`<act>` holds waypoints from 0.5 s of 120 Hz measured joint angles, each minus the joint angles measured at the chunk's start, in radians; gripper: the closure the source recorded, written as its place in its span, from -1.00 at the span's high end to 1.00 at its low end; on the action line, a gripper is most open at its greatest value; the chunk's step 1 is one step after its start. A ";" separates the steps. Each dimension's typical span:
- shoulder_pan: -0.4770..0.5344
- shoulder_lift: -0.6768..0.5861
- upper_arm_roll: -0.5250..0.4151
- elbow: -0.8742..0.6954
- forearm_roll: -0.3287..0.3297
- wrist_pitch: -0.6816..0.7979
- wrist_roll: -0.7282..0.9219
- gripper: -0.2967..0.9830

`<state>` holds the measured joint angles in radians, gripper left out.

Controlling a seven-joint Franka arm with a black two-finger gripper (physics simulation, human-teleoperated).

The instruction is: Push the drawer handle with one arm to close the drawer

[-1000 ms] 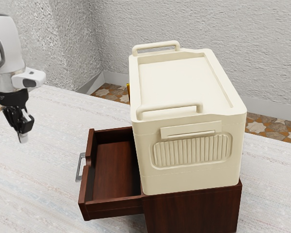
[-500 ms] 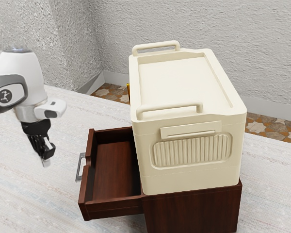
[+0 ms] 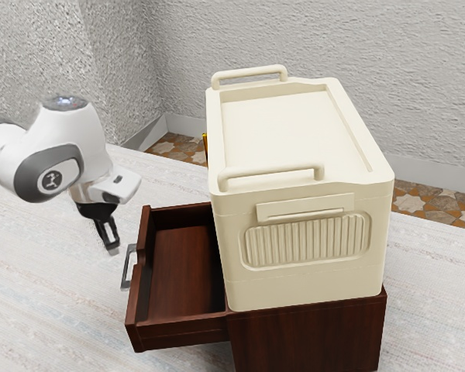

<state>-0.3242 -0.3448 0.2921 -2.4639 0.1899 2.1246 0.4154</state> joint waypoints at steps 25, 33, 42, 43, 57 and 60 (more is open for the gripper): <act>-0.040 0.012 0.002 -0.044 -0.022 0.105 0.068 -0.69; -0.046 0.027 0.003 -0.046 -0.027 0.137 0.086 -0.69; -0.061 0.043 0.004 -0.044 -0.030 0.175 0.103 -0.69; -0.063 0.045 0.004 -0.044 -0.030 0.179 0.104 -0.69; -0.097 0.057 0.004 -0.042 -0.034 0.224 0.125 -0.69; -0.103 0.059 0.003 -0.041 -0.036 0.232 0.129 -0.69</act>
<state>-0.4273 -0.2862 0.2953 -2.5054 0.1535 2.3571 0.5448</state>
